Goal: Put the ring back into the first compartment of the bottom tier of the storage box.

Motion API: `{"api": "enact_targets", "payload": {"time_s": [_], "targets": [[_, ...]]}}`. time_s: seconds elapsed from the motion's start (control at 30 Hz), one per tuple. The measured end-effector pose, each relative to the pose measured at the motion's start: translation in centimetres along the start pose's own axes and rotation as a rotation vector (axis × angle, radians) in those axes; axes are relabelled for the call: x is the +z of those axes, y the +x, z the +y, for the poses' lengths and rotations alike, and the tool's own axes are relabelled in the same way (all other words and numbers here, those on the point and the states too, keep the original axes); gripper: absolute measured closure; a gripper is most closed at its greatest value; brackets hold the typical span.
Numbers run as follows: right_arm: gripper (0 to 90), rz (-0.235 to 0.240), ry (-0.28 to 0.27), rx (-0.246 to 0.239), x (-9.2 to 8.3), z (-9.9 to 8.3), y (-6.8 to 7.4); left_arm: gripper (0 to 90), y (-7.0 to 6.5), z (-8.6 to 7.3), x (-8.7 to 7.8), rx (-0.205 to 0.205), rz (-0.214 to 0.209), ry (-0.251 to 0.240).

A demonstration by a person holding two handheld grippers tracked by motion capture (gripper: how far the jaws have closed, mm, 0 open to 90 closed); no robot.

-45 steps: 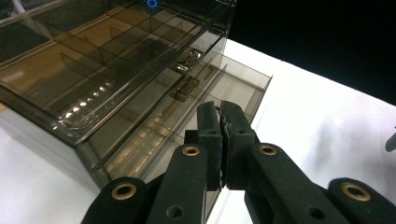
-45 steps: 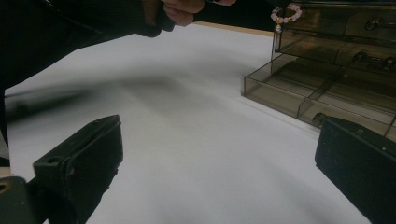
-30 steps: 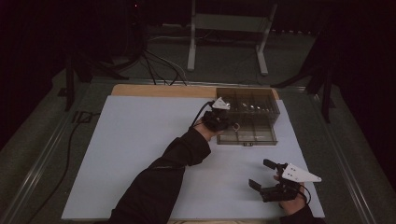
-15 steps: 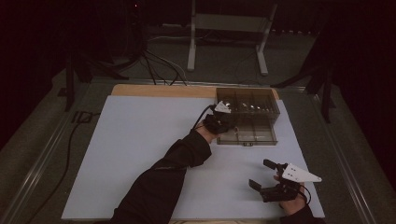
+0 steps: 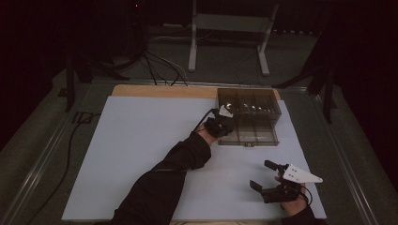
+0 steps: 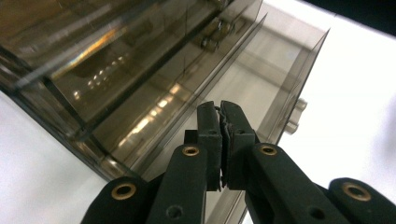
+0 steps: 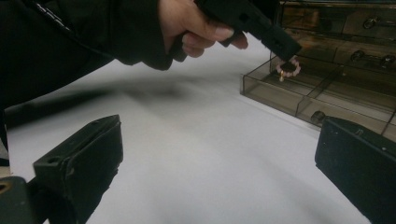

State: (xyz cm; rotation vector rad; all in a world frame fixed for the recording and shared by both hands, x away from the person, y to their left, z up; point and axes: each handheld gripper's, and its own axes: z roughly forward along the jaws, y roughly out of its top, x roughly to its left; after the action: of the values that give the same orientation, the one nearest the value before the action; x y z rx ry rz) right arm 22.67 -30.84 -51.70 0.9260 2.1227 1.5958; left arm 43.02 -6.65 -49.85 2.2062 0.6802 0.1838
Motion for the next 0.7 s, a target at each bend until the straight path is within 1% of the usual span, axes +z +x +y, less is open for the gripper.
{"api": "enact_targets", "payload": {"time_s": [0.07, 0.13, 0.17, 0.2, 0.23, 0.27, 0.3, 0.33, 0.37, 0.4, 0.5, 0.57, 0.6, 0.67, 0.7], "targets": [[1.1, -0.001, 0.001, 0.001, 0.0, 0.0, 0.0, 89.3, 0.0, 0.0, 0.1, -0.003, -0.008, 0.006], [1.1, -0.002, 0.001, 0.002, 0.0, 0.0, 0.0, 88.5, 0.0, 0.0, 0.0, -0.005, -0.007, -0.004], [1.1, -0.002, 0.002, 0.001, 0.0, 0.0, 0.0, 86.8, 0.0, 0.1, -0.1, -0.016, 0.001, -0.014], [1.1, -0.002, 0.003, 0.001, 0.0, 0.0, 0.0, 81.1, 0.0, 0.1, -0.3, -0.02, -0.002, -0.025], [1.1, -0.002, 0.003, 0.002, 0.0, 0.0, 0.0, 76.7, -0.1, 0.2, -0.5, -0.015, -0.012, -0.043], [1.1, -0.003, 0.003, 0.002, 0.0, 0.0, 0.0, 67.3, -0.3, 0.3, -0.6, -0.007, -0.002, -0.045], [1.1, -0.003, 0.003, 0.001, 0.0, 0.0, 0.0, 60.2, -0.4, 0.4, -0.8, -0.007, 0.005, -0.045], [1.1, -0.003, 0.003, 0.003, 0.0, 0.0, 0.0, 56.7, -0.4, 0.4, -0.8, -0.007, 0.002, -0.045], [1.1, -0.003, 0.003, 0.003, 0.0, 0.0, 0.0, 54.9, -0.4, 0.5, -0.9, -0.016, -0.013, -0.048], [1.1, -0.003, 0.004, 0.003, 0.0, 0.0, 0.0, 51.8, -0.4, 0.5, -1.0, -0.019, -0.018, -0.048], [1.1, -0.003, 0.004, 0.003, 0.0, 0.0, 0.0, 48.1, -0.3, 0.4, -1.2, -0.018, -0.029, -0.048], [1.1, -0.004, 0.005, 0.002, 0.0, 0.0, 0.0, 46.3, -0.3, 0.4, -1.3, -0.017, -0.022, -0.049], [1.1, -0.004, 0.006, 0.004, 0.0, 0.0, 0.0, 43.3, -0.4, 0.4, -1.4, -0.018, -0.016, -0.051], [1.1, -0.005, 0.006, 0.005, 0.0, -0.1, 0.0, 40.1, -0.4, 0.4, -1.6, -0.013, -0.022, -0.052], [1.1, -0.005, 0.007, 0.006, 0.0, -0.1, 0.0, 37.9, -0.5, 0.4, -1.8, -0.011, -0.017, -0.052]]}}
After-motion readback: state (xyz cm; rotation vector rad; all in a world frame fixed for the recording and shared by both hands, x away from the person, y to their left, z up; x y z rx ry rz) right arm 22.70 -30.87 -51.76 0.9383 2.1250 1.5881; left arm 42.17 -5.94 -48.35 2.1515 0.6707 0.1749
